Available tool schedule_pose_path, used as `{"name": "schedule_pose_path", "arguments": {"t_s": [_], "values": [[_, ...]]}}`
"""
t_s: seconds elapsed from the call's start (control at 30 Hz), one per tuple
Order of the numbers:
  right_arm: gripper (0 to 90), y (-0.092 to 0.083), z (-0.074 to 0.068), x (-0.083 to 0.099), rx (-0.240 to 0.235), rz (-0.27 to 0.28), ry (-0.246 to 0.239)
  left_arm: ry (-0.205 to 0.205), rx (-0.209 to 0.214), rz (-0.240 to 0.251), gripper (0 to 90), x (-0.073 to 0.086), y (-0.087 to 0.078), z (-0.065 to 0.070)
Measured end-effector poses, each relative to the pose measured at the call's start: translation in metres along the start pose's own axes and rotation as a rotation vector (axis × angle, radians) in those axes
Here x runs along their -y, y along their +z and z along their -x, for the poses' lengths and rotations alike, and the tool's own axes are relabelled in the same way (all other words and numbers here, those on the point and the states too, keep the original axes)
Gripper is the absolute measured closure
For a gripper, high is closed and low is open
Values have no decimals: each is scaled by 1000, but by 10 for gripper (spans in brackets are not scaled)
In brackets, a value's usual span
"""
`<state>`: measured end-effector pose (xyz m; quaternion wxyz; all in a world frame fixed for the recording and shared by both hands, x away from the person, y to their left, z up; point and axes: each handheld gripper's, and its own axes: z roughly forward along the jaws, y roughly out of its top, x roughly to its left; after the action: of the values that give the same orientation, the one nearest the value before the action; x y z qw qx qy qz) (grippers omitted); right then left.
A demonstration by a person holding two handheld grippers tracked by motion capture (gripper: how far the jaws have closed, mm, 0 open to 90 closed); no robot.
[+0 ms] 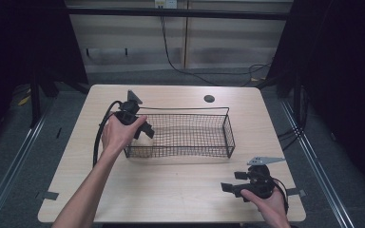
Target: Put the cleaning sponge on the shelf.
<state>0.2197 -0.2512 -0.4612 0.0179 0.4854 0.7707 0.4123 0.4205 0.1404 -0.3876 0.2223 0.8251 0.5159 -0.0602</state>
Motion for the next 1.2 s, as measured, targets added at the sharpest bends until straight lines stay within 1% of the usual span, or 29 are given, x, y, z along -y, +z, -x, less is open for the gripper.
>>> {"name": "schedule_pose_path", "arguments": {"t_s": [0.03, 0.07, 0.1, 0.13, 0.17, 0.2, 0.27, 0.33, 0.37, 0.4, 0.43, 0.47, 0.5, 0.53, 0.57, 0.6, 0.63, 0.7, 0.73, 0.77, 0.8, 0.87, 0.9, 0.97, 1.0, 1.1, 1.13, 1.17, 1.2], "values": [[177, 0, 0, 0, 2, -1, 1, 34, 24, 27, 173, 3, -3, 0], [177, 0, 0, 0, 1, 0, 0, 34, 24, 27, 174, 3, -3, 0], [177, 0, 0, 0, 1, 1, 2, 54, 40, 39, 174, 5, -7, 0], [177, 0, 0, 0, 1, 1, 2, 54, 40, 39, 174, 5, -7, 0], [177, 0, 0, 0, 2, 2, 3, 81, 51, 65, 173, 9, -12, 1], [177, 0, 0, 0, 2, 3, 4, 92, 57, 81, 173, 11, -15, 2], [177, 0, 0, 0, 3, 3, 4, 107, 59, 81, 168, 13, -18, 3], [177, 0, 0, 0, 3, 2, 5, 136, 62, 68, 208, 17, -20, 3], [177, -1, 0, 0, 3, 3, 5, 136, 62, 68, 229, 17, -20, 3], [177, -1, 0, 0, 3, 4, 5, 159, 58, 88, 230, 22, -26, 1], [177, -1, 0, 0, 3, 7, 2, 168, 61, 102, 230, 24, -29, 0], [177, -1, 0, 0, 3, 6, 3, 168, 61, 102, 230, 24, -29, 0], [177, -1, 0, 0, 3, 6, 3, 184, 73, 129, 230, 30, -34, -2], [177, -1, 0, 0, 3, 6, 3, 184, 73, 129, 230, 30, -34, -2], [177, 0, 0, 0, 4, 3, 5, 194, 78, 149, 230, 35, -38, -4], [177, 0, 0, 0, 4, 3, 5, 194, 78, 149, 230, 35, -38, -4], [177, -1, 0, 0, 3, 3, 4, 215, 79, 162, 230, 41, -41, -6], [177, -1, 0, 0, 4, 4, 4, 222, 84, 170, 230, 43, -41, -7], [177, -1, 0, 0, 4, 5, 4, 244, 88, 185, 228, 49, -42, -7], [177, -1, 0, 0, 4, 6, 2, 253, 94, 192, 228, 53, -43, -7], [177, -1, 0, 0, 4, 6, 2, 253, 94, 192, 228, 53, -43, -7], [176, -1, 0, 0, 5, 6, 4, 267, 115, 206, 228, 60, -43, -5], [177, -1, 0, 0, 6, 5, 4, 269, 144, 220, 229, 67, -43, -5], [177, -1, 0, 0, 5, 7, 4, 275, 145, 224, 229, 70, -44, -5], [177, -1, 0, 0, 5, 7, 4, 277, 141, 235, 229, 73, -45, -5], [177, -1, 0, 0, 10, 8, 3, 269, 176, 267, 185, 87, -50, -6], [177, -1, 0, 1, 10, 9, 2, 271, 178, 265, 181, 91, -51, -6], [177, -1, 0, 1, 10, 9, 2, 271, 178, 265, 187, 91, -51, -6], [177, -1, 0, 0, 11, 10, 9, 290, 174, 285, 205, 100, -54, -4]]}}
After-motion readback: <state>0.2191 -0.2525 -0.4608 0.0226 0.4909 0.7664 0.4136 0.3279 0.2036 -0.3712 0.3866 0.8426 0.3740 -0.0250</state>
